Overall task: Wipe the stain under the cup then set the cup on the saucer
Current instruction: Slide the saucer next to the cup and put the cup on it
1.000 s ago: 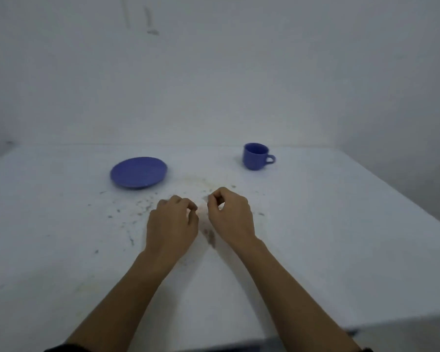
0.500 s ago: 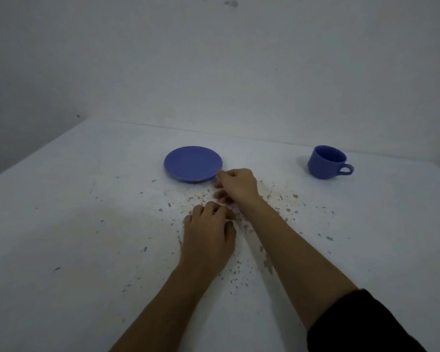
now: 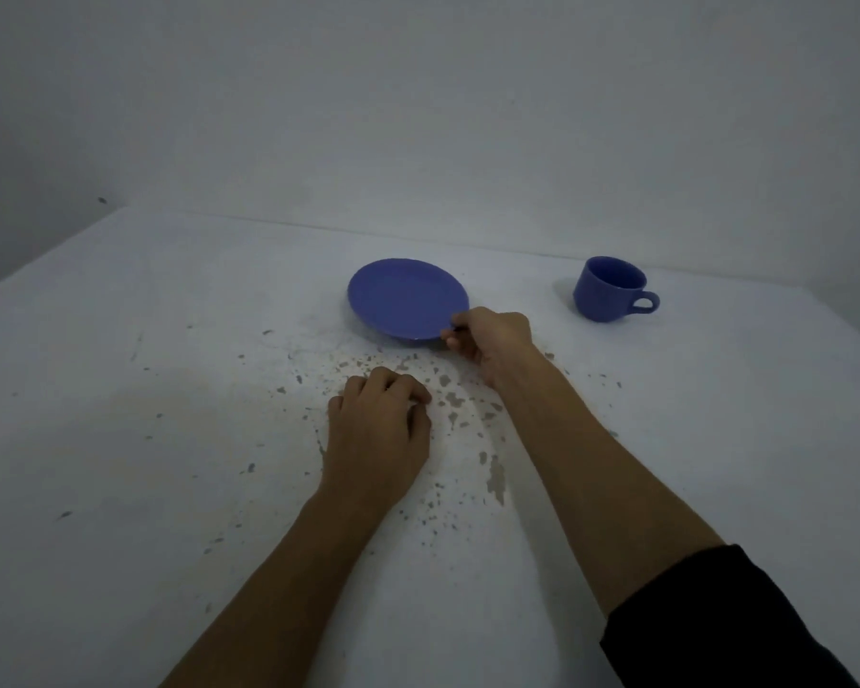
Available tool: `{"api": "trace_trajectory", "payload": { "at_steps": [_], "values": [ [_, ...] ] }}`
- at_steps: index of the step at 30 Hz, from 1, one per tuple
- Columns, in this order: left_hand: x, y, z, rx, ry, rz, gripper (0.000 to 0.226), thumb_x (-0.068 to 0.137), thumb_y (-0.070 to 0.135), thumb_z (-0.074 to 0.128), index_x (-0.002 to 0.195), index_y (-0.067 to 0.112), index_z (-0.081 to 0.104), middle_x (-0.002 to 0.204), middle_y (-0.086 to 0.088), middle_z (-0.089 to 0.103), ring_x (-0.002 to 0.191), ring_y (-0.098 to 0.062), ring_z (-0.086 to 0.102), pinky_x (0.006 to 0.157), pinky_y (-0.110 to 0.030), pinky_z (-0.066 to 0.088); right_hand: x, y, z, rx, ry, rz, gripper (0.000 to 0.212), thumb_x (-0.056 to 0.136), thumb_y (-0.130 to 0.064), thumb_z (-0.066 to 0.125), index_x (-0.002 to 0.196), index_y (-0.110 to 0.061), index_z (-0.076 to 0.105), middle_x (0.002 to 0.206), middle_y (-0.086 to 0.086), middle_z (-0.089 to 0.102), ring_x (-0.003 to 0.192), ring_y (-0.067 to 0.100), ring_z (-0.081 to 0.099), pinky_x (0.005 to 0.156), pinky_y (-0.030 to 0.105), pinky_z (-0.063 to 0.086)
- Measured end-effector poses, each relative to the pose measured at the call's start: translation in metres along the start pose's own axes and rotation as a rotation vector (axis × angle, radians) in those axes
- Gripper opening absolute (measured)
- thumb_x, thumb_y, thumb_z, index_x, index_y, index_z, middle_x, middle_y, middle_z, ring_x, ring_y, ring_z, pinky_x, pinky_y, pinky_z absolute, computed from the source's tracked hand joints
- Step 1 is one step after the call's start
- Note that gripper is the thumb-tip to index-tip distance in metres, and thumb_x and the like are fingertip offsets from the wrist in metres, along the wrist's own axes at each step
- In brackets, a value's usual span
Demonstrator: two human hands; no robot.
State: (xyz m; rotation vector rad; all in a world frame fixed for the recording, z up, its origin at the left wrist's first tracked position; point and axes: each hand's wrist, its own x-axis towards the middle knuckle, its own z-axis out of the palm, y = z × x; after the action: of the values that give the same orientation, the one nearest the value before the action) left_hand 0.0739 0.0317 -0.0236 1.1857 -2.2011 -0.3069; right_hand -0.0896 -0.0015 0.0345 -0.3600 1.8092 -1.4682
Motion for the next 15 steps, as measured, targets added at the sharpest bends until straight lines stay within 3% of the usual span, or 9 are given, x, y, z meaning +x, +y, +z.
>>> {"api": "trace_trajectory", "payload": {
  "at_steps": [6,15],
  "values": [
    [-0.001,0.005,-0.003,0.005,-0.048,-0.028,0.017,0.090,0.028,0.052,0.102,0.028,0.064,0.110,0.006,0.062,0.101,-0.018,0.053,0.084,-0.029,0.038,-0.003,0.002,-0.062,0.021,0.123,0.058,0.005,0.086,-0.006,0.066,0.085,-0.003,0.063,0.068,0.012,0.072,0.056,0.016,0.068,0.075,0.031,0.062],
    [-0.009,0.006,-0.008,-0.012,-0.043,0.002,0.016,0.089,0.023,0.054,0.100,0.025,0.065,0.107,0.004,0.064,0.101,-0.019,0.054,0.085,-0.034,0.045,-0.005,0.015,-0.069,-0.012,0.180,0.052,0.011,0.087,-0.016,0.068,0.086,-0.006,0.063,0.072,0.012,0.074,0.060,0.017,0.070,0.075,0.033,0.062]
  ]
}}
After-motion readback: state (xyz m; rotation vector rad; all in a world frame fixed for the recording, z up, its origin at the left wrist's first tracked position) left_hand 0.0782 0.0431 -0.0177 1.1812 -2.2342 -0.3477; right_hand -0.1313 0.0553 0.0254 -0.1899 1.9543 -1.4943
